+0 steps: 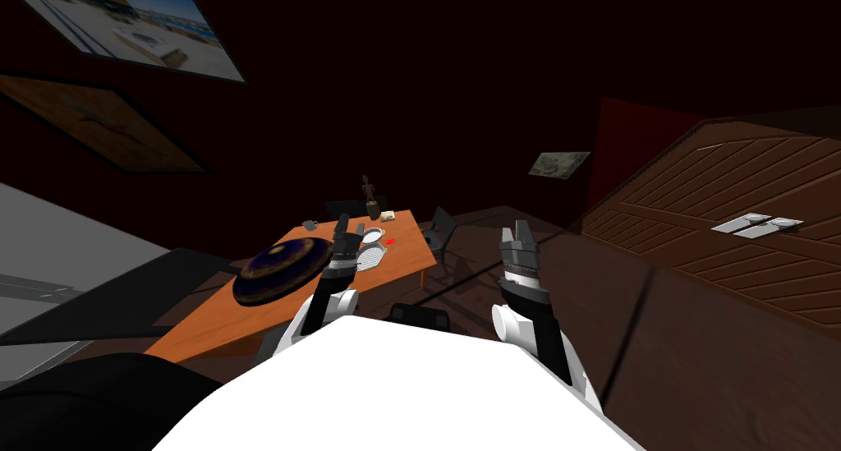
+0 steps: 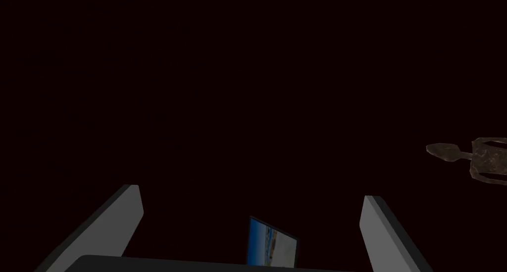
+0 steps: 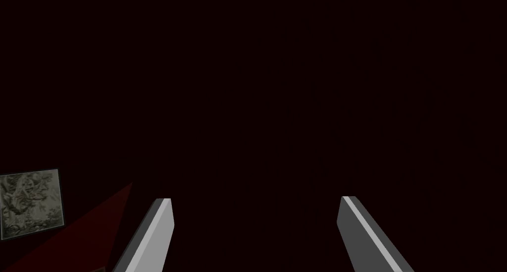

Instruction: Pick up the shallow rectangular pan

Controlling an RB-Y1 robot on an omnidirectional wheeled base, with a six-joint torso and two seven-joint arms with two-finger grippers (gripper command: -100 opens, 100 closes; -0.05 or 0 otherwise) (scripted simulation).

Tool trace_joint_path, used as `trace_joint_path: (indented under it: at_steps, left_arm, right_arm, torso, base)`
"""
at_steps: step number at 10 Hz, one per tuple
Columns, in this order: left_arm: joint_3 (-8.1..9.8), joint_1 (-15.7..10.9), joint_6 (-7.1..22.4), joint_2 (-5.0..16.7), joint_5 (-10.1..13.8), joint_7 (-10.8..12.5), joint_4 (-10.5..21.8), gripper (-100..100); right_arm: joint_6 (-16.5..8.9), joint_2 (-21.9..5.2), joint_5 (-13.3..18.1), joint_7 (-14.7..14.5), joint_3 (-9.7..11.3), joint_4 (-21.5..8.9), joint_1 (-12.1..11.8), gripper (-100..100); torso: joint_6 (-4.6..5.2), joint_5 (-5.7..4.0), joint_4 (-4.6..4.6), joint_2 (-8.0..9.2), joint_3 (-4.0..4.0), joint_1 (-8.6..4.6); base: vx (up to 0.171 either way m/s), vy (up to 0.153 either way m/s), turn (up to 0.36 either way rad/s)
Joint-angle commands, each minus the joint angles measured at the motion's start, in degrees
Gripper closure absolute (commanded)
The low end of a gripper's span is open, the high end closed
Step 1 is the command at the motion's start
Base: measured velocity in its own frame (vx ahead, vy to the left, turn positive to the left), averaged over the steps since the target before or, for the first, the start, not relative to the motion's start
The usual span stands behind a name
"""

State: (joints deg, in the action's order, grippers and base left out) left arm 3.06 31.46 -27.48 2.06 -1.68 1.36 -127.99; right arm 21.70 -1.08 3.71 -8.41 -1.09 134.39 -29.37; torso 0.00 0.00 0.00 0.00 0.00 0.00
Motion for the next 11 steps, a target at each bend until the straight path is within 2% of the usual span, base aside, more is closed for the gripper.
trace_joint_path:
  at_steps: [1,6,8,9,11]
  left_arm:
    - [0.38,-0.44,1.50,1.96,0.35,0.16,1.09,-100]
    - [1.98,-2.33,7.78,4.92,1.97,0.73,5.66,-100]
    - [2.79,-3.29,11.17,5.47,2.90,0.96,8.17,-100]
    - [2.79,-3.29,11.71,5.47,2.90,0.96,8.17,-100]
    - [3.65,-4.33,15.36,5.80,3.91,1.19,10.91,-100]
  right_arm:
    - [0.00,0.00,0.00,0.00,0.00,0.00,0.00,0]
    - [0.00,0.00,0.00,0.00,0.00,0.00,0.01,0]
    - [0.00,0.00,0.00,0.00,0.00,0.00,0.01,0]
    - [0.00,0.00,0.00,0.00,0.00,0.00,0.01,0]
    - [0.00,0.00,0.00,0.00,0.00,0.00,0.01,0]
  torso:
    - [0.00,0.00,0.00,0.00,0.00,0.00]
    - [0.00,0.04,0.07,0.31,0.18,0.19]
    - [0.00,0.04,0.06,0.25,0.15,0.17]
    - [0.00,0.05,0.06,0.26,0.15,0.20]
    - [0.00,0.04,0.05,0.21,0.13,0.16]
  base:
    - [-0.054,-0.011,-0.001]
    - [-0.085,0.026,-0.003]
    - [-0.066,0.042,0.002]
    - [-0.059,0.031,-0.003]
    - [-0.055,0.045,0.001]
